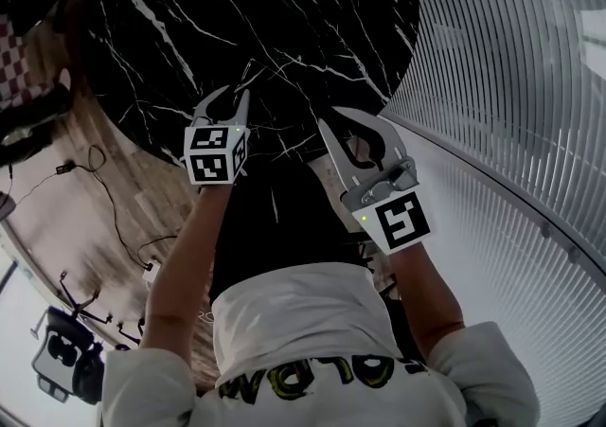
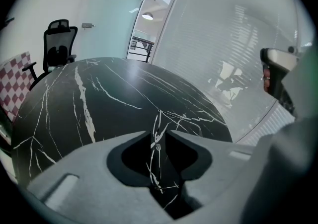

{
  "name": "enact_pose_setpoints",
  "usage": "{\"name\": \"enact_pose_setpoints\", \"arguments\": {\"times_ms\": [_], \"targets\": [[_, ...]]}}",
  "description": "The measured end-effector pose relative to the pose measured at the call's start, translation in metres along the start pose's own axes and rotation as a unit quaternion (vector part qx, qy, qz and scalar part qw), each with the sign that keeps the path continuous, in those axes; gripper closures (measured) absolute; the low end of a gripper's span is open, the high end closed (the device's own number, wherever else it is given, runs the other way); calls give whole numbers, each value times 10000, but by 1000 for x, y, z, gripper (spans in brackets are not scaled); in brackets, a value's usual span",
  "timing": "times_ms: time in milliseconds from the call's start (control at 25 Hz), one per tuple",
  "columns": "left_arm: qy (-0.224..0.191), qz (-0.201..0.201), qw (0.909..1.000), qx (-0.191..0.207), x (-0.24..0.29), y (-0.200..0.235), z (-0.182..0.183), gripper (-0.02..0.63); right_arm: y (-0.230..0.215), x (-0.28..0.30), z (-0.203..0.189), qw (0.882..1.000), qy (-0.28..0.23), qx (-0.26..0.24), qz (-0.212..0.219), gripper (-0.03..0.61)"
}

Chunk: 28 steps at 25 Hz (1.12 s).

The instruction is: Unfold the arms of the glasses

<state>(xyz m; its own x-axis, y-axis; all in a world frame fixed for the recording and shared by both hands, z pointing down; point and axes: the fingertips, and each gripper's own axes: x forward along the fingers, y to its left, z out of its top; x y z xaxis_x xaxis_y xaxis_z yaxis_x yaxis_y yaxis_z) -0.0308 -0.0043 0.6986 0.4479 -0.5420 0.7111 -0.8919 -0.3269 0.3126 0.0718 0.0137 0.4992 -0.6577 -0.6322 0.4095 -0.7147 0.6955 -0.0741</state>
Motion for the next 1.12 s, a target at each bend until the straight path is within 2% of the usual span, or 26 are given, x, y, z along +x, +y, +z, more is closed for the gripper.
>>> {"name": "enact_pose_setpoints", "arguments": {"times_ms": [200,360,640,840,1000,1120], "targets": [[-108,14,9999,4,-19,0,15,512,1,-3,23,9998,-167,-65,3,548],[-328,-3,9995,27,-50,-9,42,512,1,-7,51,9994,-284,-204,-29,549],[-1126,-365,9929,129,-134,-57,118,514,1,-27,113,9979,-586,-235,-110,549],[-1852,-634,9798,402,-203,-100,180,520,6,-50,159,9965,-762,-262,-199,549],[-2515,-789,9628,590,-252,-123,233,540,12,-67,209,9927,-1176,-191,-186,549],[-2829,-977,9511,767,-278,-138,261,545,17,-79,245,9882,-1509,-223,-147,549]]}}
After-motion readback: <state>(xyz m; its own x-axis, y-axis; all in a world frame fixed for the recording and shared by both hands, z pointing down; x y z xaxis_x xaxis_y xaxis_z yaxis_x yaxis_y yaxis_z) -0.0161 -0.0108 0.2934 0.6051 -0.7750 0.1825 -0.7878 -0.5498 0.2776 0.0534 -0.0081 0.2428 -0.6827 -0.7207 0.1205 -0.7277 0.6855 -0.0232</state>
